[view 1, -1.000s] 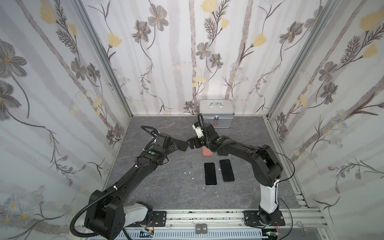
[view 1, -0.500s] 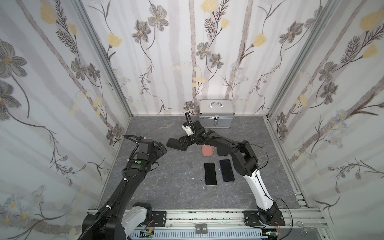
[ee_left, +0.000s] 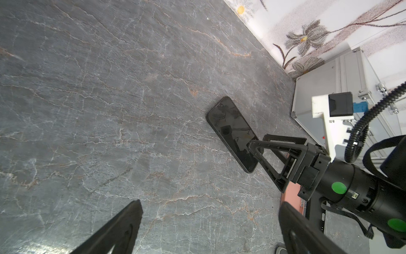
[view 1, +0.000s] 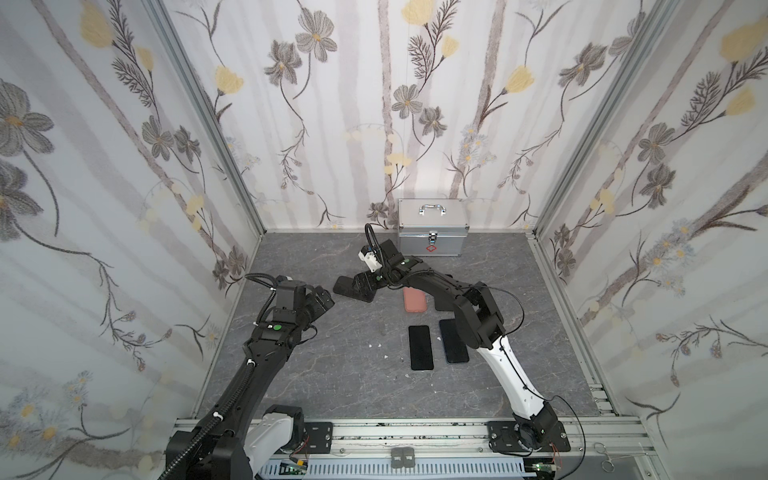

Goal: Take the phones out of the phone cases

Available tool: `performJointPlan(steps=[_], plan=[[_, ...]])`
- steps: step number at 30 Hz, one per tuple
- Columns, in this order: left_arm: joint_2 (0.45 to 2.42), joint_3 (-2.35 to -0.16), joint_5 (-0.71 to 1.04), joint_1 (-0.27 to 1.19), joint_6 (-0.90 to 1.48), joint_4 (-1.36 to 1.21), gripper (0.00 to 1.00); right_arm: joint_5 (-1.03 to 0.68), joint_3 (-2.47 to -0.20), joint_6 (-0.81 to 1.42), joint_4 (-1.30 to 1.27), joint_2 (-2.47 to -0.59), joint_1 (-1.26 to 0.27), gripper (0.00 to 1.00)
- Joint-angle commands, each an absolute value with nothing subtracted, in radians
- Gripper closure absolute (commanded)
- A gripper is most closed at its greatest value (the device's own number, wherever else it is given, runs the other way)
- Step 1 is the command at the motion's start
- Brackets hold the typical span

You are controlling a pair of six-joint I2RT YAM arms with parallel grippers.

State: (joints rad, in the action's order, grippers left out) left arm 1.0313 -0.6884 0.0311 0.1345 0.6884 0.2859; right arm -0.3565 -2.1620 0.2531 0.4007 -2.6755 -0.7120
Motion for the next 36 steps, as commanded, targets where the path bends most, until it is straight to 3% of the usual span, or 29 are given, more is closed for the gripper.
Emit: performJointPlan(steps=[1, 14, 28, 36], plan=[[1.029, -0.684, 0.035, 0.132, 0.700, 0.261, 0.00, -0.390, -2.181, 0.288, 0.395, -2.689, -0.709, 0.04], [1.032, -0.670, 0.040, 0.128, 0.700, 0.253, 0.00, -0.380, -2.187, 0.360, 0.424, -2.701, -0.698, 0.04], [1.040, -0.661, 0.051, 0.116, 0.699, 0.249, 0.00, -0.446, -2.190, 0.293, 0.507, -2.697, -0.715, 0.04], [1.042, -0.654, 0.095, 0.057, 0.701, 0.243, 0.00, -0.302, -2.194, 0.210, 0.573, -2.686, -0.772, 0.03]])
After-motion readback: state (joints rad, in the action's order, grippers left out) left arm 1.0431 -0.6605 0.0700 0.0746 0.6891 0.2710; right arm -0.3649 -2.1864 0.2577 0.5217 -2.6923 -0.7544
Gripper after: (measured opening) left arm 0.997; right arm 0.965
